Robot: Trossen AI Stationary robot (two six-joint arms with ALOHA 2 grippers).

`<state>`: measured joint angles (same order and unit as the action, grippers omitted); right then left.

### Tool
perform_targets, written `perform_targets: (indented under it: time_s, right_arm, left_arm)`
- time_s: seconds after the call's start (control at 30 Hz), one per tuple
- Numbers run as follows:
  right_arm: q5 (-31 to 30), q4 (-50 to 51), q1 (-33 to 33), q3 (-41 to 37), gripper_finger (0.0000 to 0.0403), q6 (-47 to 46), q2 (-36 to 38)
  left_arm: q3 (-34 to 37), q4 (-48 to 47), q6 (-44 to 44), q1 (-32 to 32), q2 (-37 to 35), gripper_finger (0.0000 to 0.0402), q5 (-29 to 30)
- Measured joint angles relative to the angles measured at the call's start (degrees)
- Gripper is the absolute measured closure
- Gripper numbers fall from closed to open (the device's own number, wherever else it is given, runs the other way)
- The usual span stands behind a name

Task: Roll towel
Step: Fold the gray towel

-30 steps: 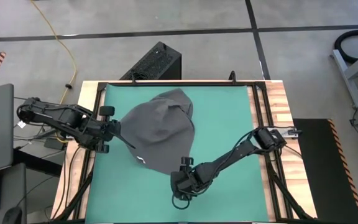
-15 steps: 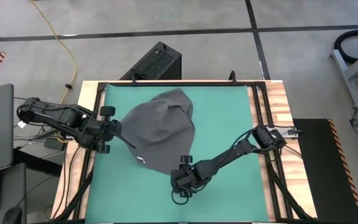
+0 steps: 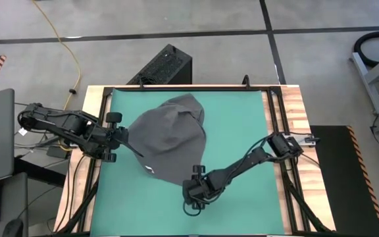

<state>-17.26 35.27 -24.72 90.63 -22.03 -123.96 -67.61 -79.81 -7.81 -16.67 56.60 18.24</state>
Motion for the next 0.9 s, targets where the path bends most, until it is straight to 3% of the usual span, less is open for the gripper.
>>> perform_targets:
  time_s: [0.17, 0.4, 0.57, 0.73, 0.9]
  right_arm:
    - [0.00, 3.28, 0.82, 0.09, 0.0281, -0.95, 0.02]
    - [0.77, 4.58, 1.74, 0.09, 0.0385, -3.70, 0.11]
    - [0.51, 10.41, 2.30, 3.98, 0.0389, -8.36, -0.03]
    - [-8.54, 27.44, 2.47, 18.59, 0.0390, -12.29, 1.10]
    - [-22.58, 48.50, 2.76, 39.59, 0.0390, -15.41, 1.38]
  left_arm:
    - [0.00, -0.01, 0.04, 0.00, 0.00, 0.0401, 0.02]
    - [0.00, 0.00, 0.04, -0.01, 0.00, 0.0401, 0.04]
    - [0.00, 0.29, -0.06, 0.00, 0.00, 0.0401, 0.09]
    - [-2.32, 0.80, -2.47, -0.01, 0.01, 0.0401, 0.02]
    - [-11.27, 1.27, -2.76, -0.02, 0.02, 0.0401, 3.15]
